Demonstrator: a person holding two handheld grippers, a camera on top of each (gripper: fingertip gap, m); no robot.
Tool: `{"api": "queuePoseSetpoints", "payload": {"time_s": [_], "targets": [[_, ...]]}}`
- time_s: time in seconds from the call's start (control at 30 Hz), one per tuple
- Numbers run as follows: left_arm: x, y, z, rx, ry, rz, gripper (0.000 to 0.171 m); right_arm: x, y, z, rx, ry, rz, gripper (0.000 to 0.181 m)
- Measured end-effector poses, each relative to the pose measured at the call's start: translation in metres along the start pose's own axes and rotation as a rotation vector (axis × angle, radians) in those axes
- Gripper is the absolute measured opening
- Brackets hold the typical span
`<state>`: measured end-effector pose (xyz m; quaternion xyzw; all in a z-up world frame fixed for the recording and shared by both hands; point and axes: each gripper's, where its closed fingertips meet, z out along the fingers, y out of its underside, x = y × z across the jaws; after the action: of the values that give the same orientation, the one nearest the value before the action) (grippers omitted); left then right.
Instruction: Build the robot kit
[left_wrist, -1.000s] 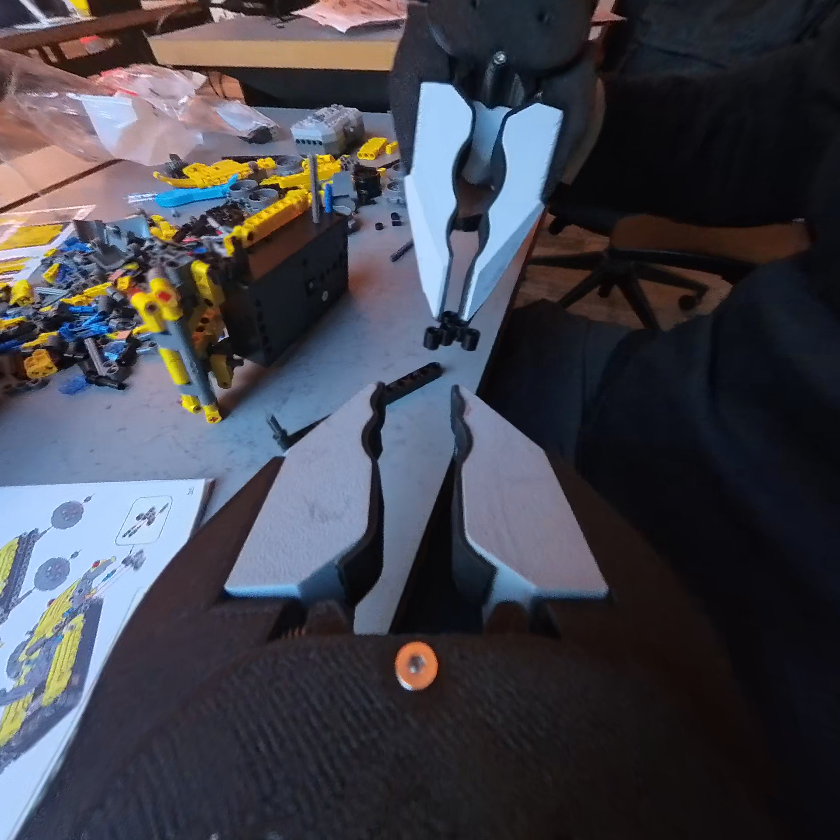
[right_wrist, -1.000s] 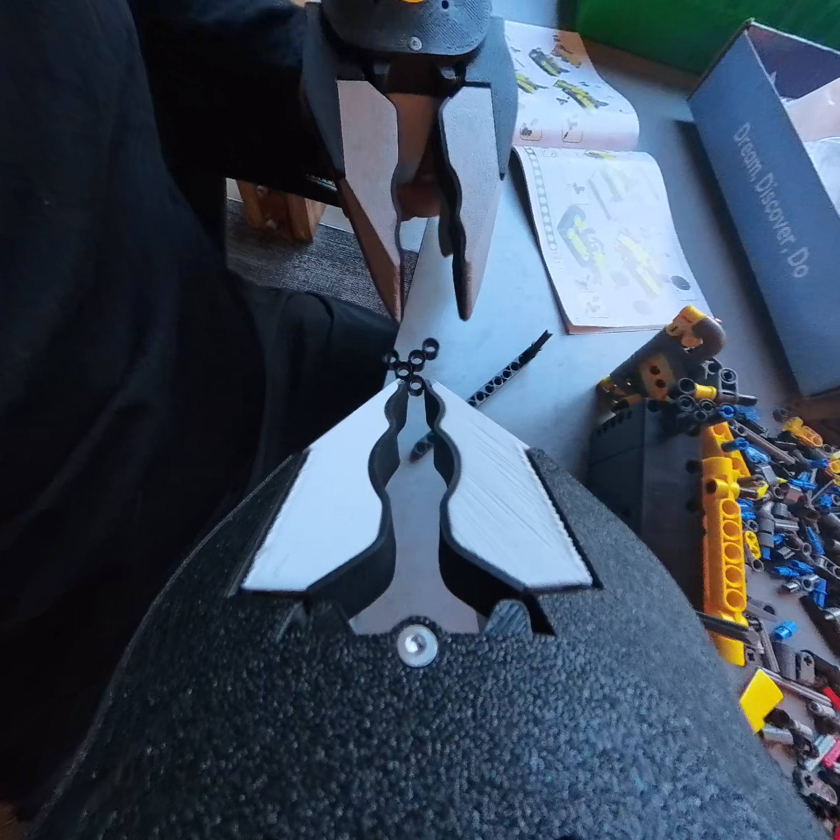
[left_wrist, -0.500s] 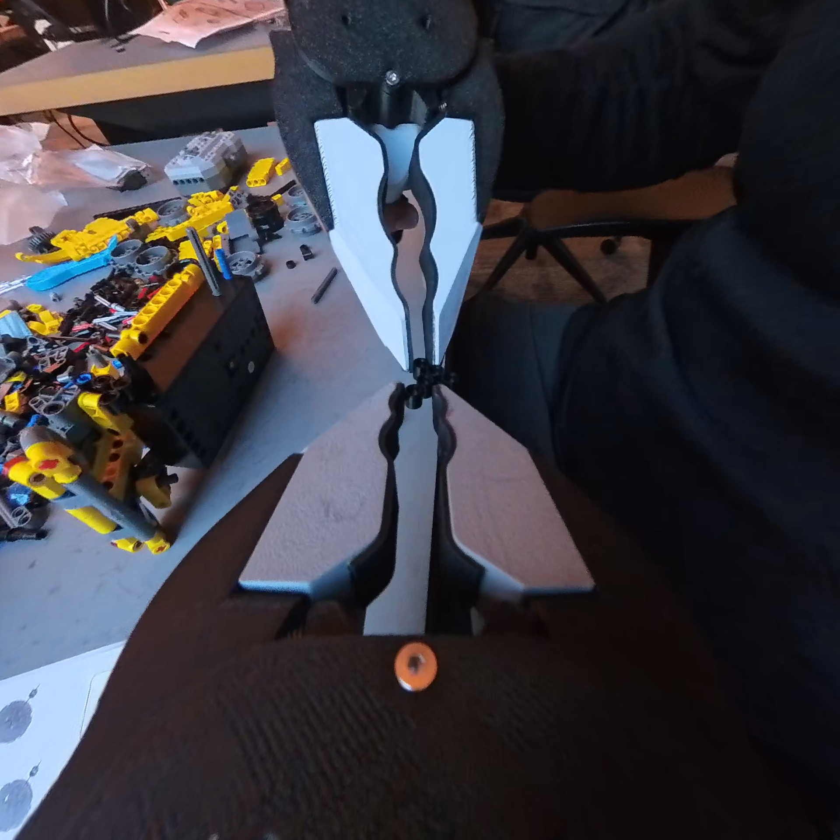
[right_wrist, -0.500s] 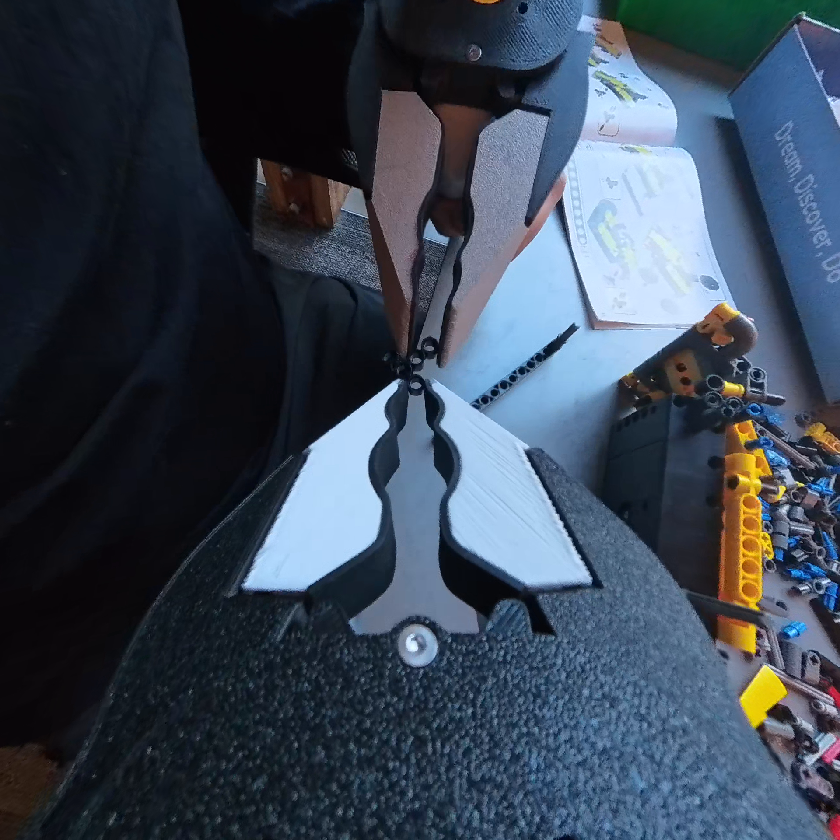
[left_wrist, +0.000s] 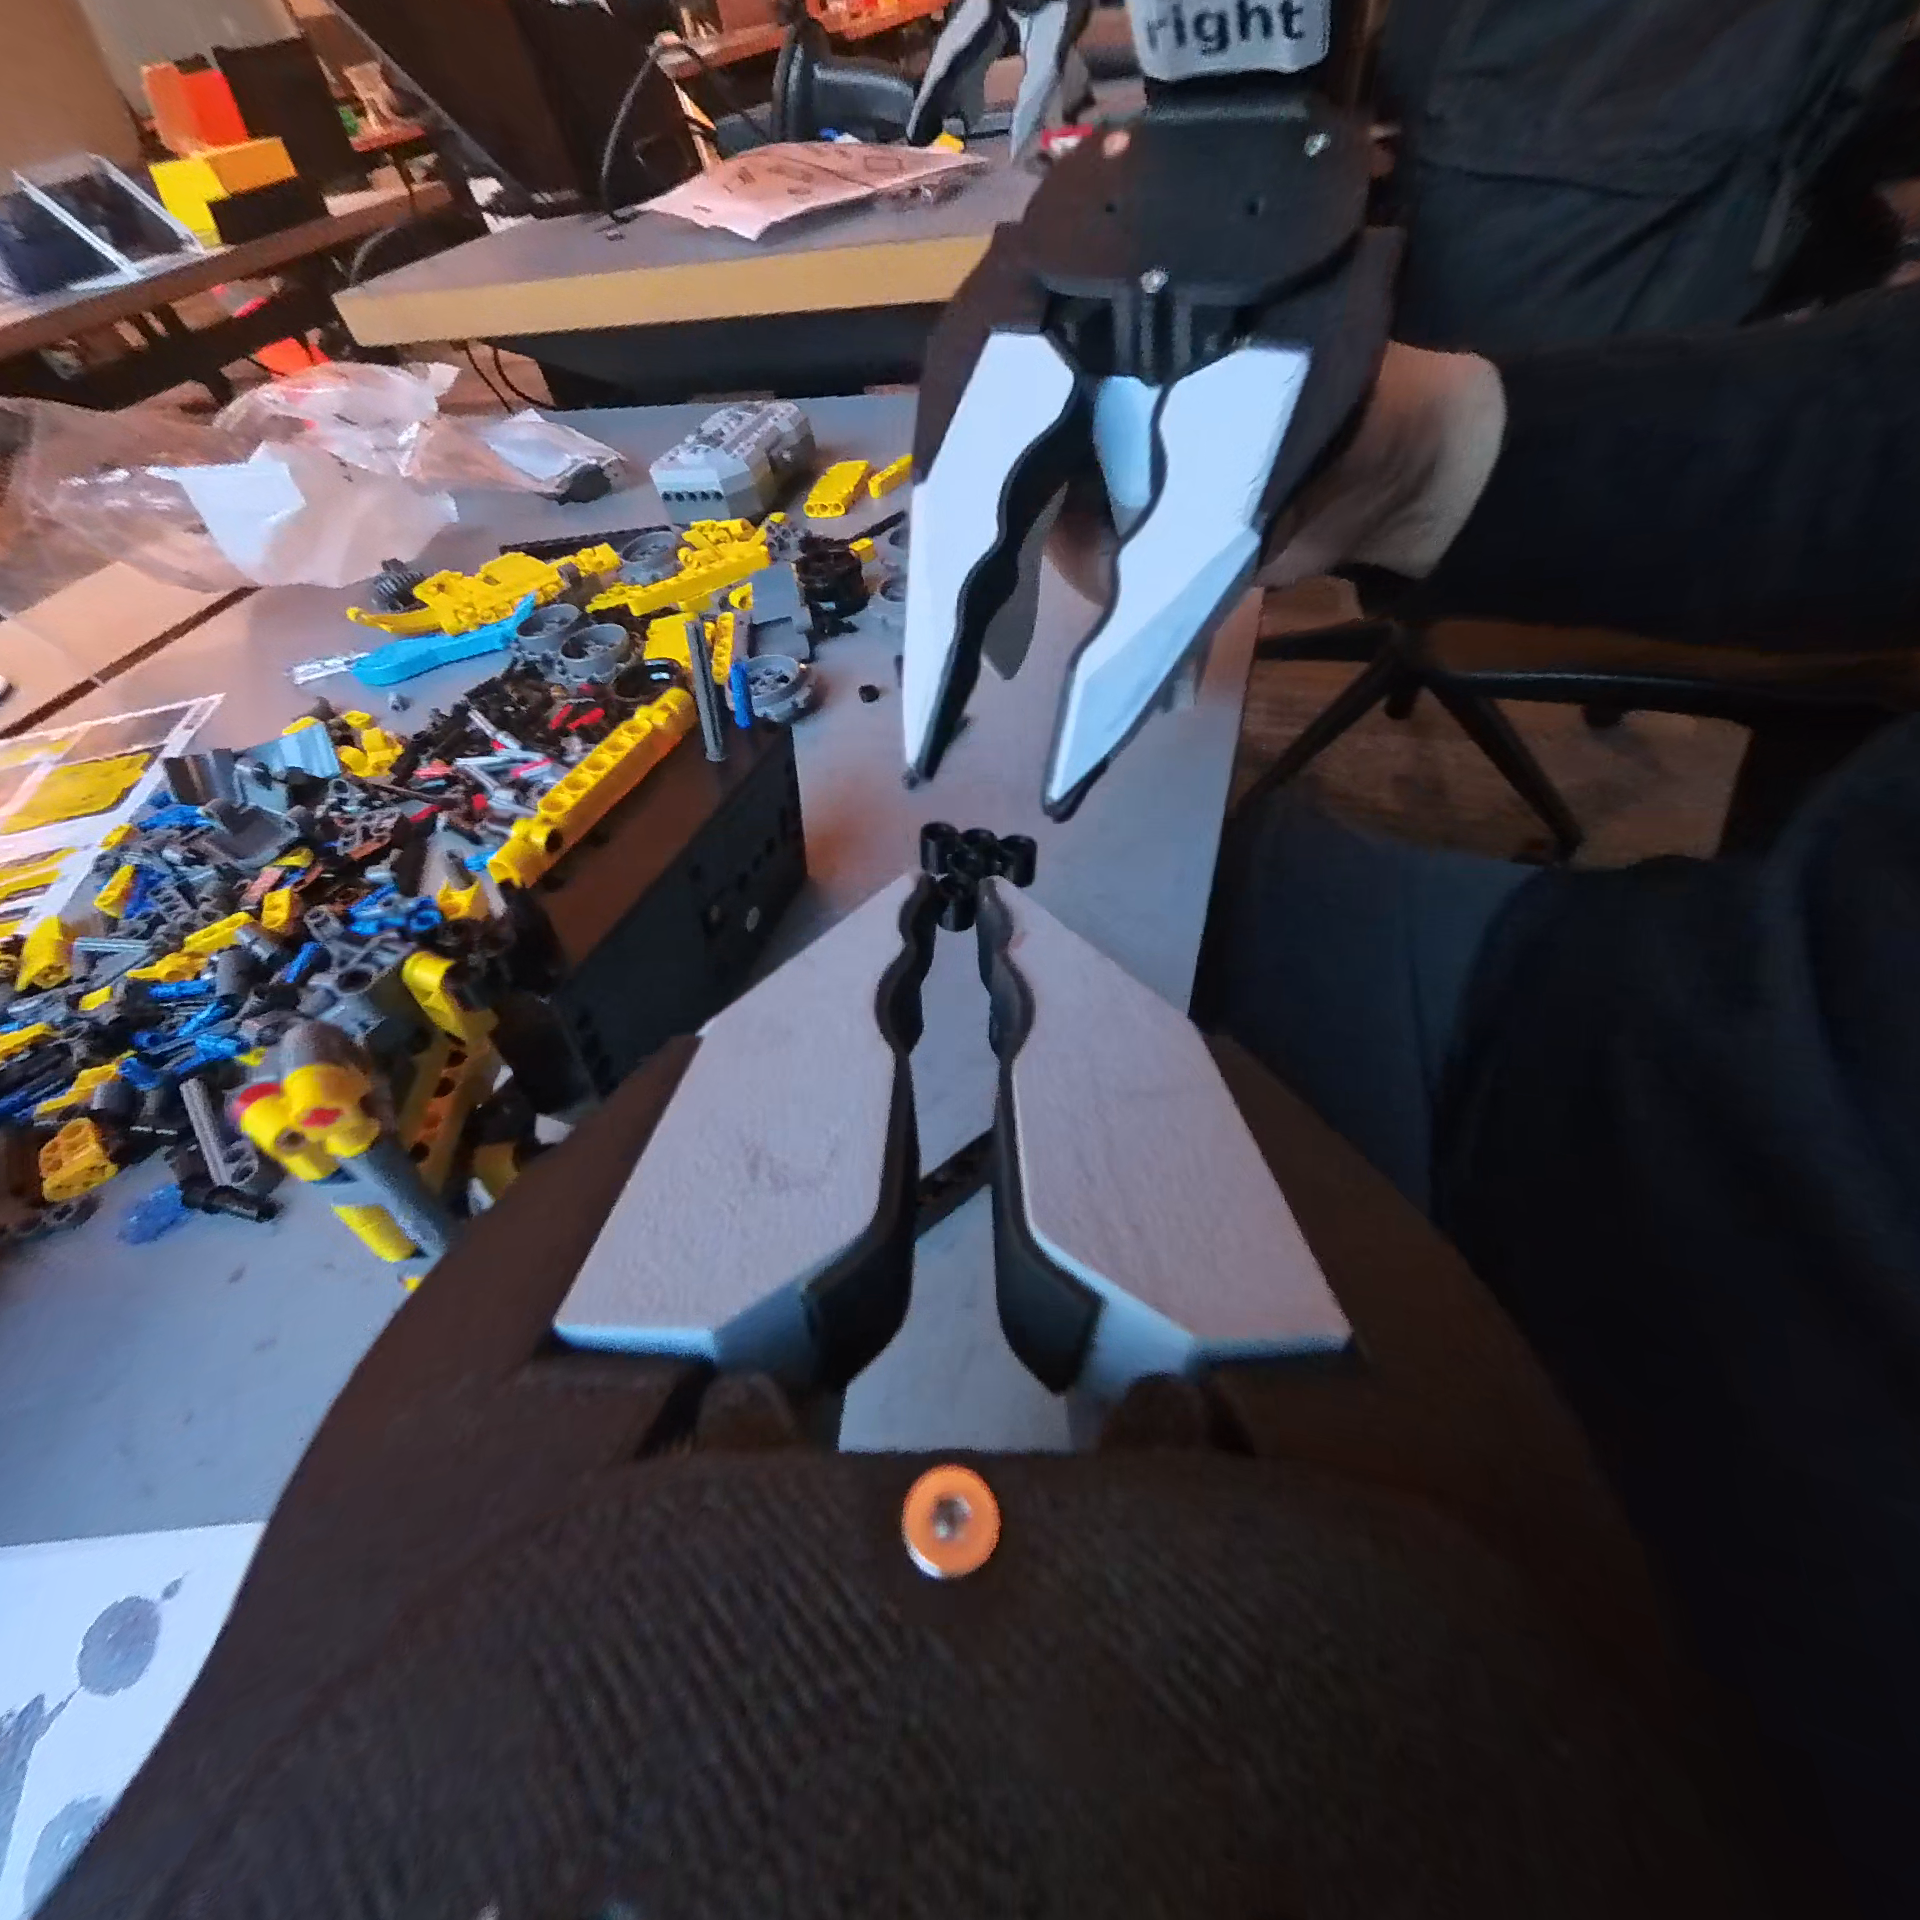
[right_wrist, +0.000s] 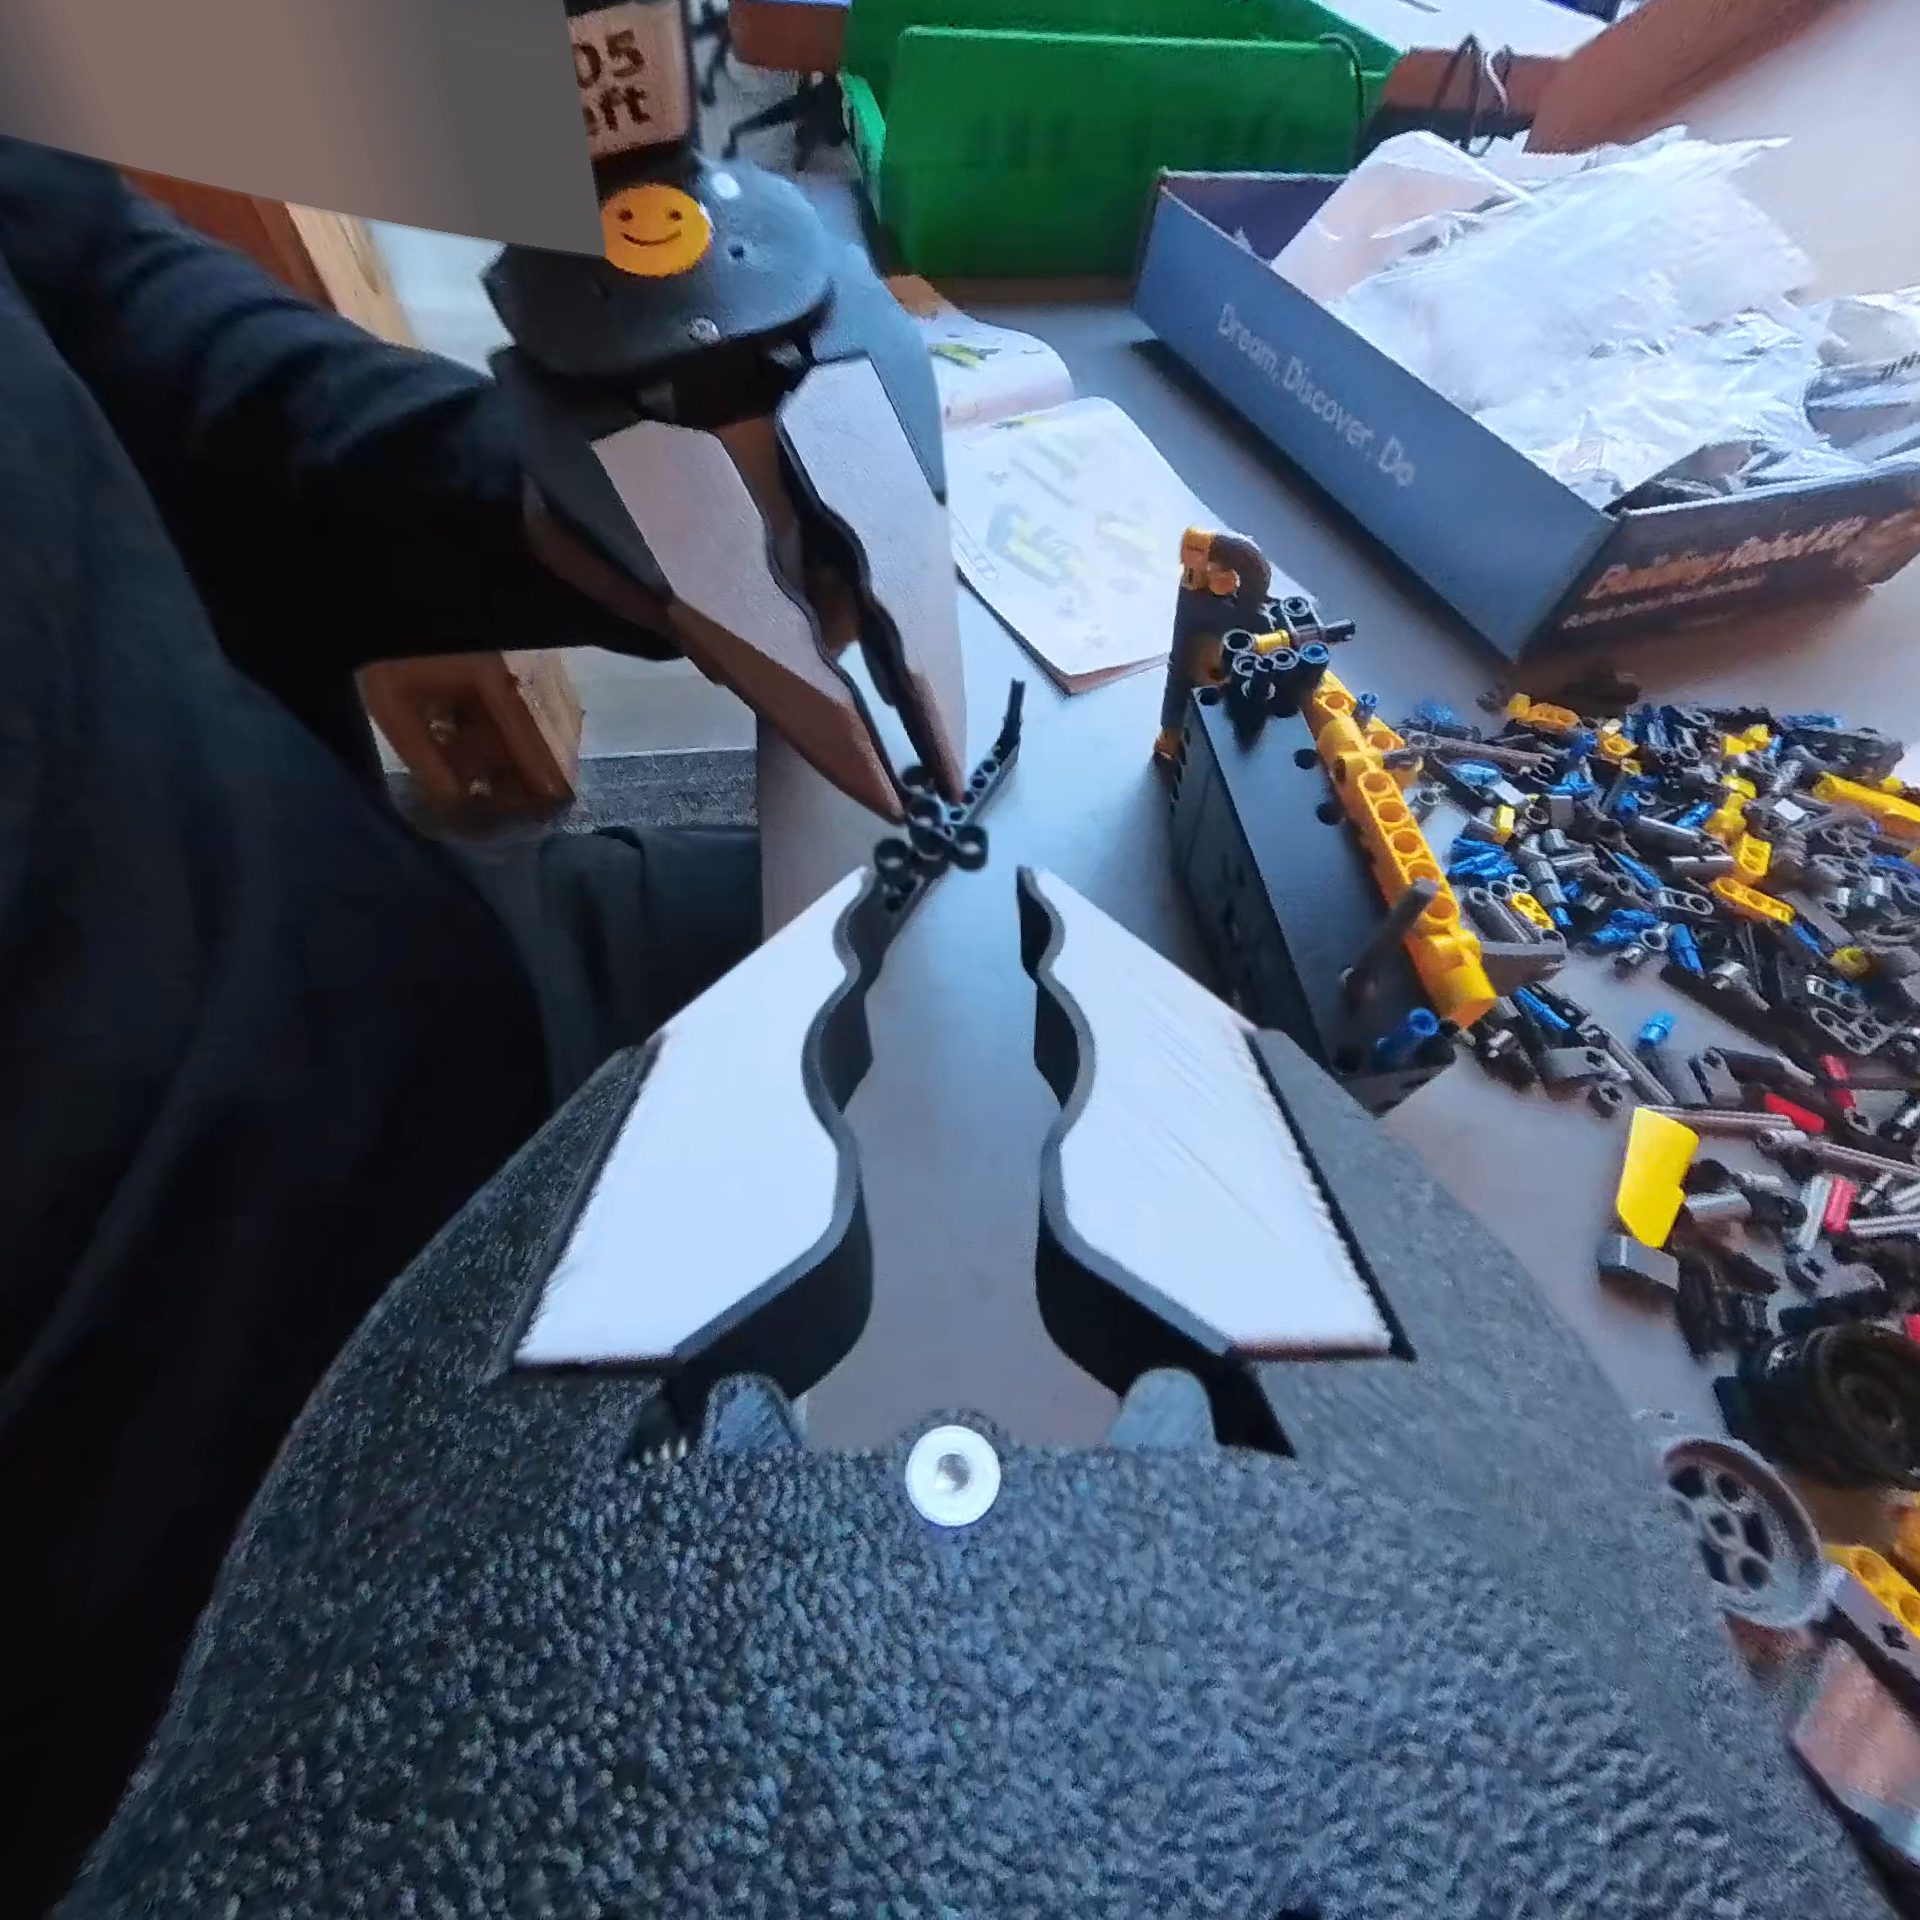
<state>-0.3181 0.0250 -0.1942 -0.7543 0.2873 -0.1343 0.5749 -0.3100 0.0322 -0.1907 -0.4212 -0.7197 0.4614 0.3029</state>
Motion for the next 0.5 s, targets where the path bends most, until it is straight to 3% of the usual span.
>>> {"api": "queuePoseSetpoints", "payload": {"time_s": [0.2, 0.5], "targets": [[0.011, -0.006, 0.006, 0.023, 0.069, 0.047, 0.004, -0.006, 0.002, 0.005, -0.044, 0.011, -0.087, 0.034], [0.007, -0.010, 0.010, 0.033, 0.073, 0.097, 0.004, -0.004, 0.002, 0.003, -0.081, 0.053, -0.169, 0.024]]}}
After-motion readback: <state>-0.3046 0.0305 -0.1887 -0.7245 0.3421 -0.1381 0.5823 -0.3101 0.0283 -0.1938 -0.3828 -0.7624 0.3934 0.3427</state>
